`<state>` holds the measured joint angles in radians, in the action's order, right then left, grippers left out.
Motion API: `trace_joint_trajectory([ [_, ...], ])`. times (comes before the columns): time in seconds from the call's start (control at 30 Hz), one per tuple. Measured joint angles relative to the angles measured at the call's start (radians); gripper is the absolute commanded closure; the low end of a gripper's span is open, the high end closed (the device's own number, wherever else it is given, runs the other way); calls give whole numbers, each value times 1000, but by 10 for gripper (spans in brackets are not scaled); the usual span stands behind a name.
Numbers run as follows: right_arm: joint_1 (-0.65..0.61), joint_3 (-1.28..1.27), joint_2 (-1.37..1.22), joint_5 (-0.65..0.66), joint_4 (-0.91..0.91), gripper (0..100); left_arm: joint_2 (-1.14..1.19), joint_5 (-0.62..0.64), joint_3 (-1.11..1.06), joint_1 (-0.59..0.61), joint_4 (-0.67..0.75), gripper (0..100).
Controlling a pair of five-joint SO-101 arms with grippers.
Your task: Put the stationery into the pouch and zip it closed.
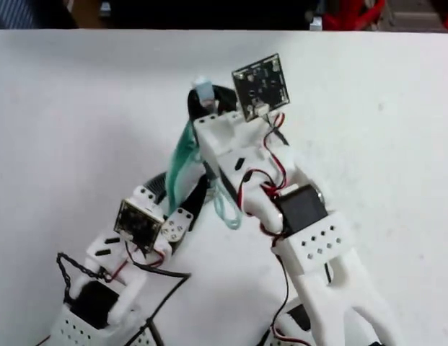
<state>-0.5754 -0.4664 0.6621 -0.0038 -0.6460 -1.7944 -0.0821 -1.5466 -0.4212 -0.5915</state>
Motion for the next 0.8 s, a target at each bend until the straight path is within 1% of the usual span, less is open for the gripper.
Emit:
trace_joint_trajectory([
  [0.2,-43,37,29,-2,-129,981,0,0,0,2,0,874],
  [0.3,-51,46,48,-2,-178,964,3,0,0,2,0,902],
  [0.33,-51,49,48,-2,-187,929,3,0,0,0,0,906],
  [0.47,-54,61,51,-2,-233,694,3,0,0,0,0,911],
  [0.5,-58,63,52,-2,-238,668,3,0,0,3,0,911],
  [0.53,-63,68,58,-2,-247,666,3,0,0,-2,0,911],
  [0.67,-63,117,103,-2,-299,717,3,0,0,-2,0,912],
  [0.8,-3,230,192,-2,-402,734,3,0,0,-2,0,912],
])
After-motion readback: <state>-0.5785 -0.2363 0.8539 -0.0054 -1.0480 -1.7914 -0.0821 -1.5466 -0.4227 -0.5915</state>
